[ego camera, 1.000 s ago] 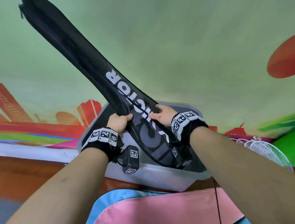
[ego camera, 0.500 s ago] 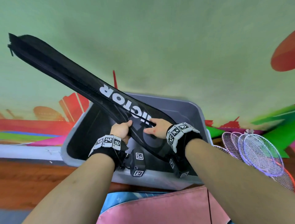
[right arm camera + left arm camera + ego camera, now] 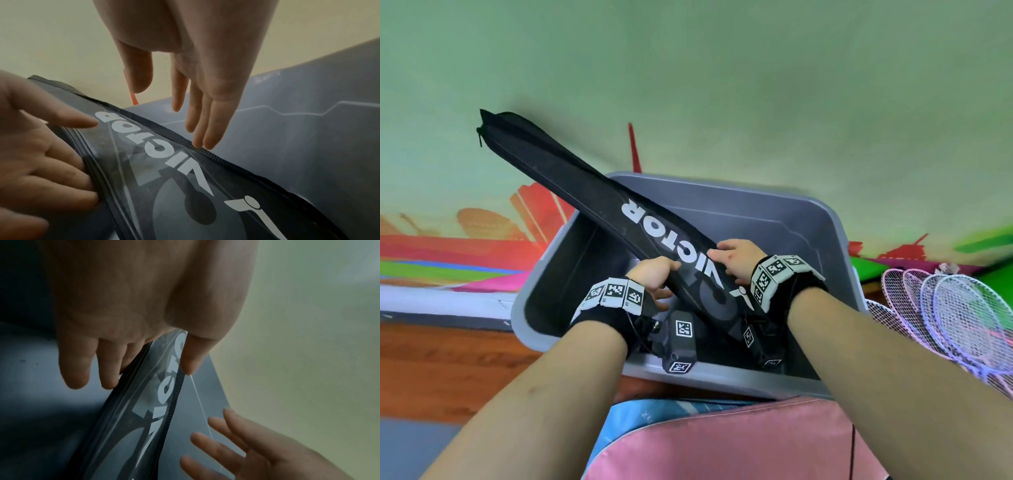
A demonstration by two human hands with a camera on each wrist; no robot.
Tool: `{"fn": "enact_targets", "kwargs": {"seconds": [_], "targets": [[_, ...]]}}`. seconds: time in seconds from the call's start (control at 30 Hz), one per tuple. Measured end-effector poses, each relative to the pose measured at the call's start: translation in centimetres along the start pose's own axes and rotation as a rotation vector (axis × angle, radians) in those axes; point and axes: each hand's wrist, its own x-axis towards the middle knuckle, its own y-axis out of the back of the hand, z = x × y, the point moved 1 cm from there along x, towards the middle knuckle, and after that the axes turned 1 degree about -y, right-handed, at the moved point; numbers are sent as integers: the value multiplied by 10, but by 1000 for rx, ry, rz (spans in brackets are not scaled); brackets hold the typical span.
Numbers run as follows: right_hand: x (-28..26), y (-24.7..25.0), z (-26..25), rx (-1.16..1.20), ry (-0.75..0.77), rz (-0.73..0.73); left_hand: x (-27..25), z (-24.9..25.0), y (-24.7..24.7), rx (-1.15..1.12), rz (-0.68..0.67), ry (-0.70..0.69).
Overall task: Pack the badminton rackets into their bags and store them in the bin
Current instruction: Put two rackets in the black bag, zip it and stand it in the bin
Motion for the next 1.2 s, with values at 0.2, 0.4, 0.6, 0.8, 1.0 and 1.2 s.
{"fn": "enact_targets", "kwargs": {"seconds": [0.2, 0.4, 0.6, 0.8, 1.0, 1.2], "targets": [[1, -2, 9, -140, 20, -20, 8, 9, 22, -78, 194, -48], [-7, -3, 9, -146, 22, -33, 16, 4, 30, -242, 103, 43], [-9, -1, -1, -184, 79, -9, 15, 6, 24, -152, 126, -115], [-11, 2, -7, -188, 121, 38, 23, -10, 19, 87, 142, -128], [-19, 14, -17, -232, 121, 51, 9, -3, 15, -179, 97, -138], [-37, 21, -29, -227, 134, 92, -12, -2, 29, -133, -14, 8]]}}
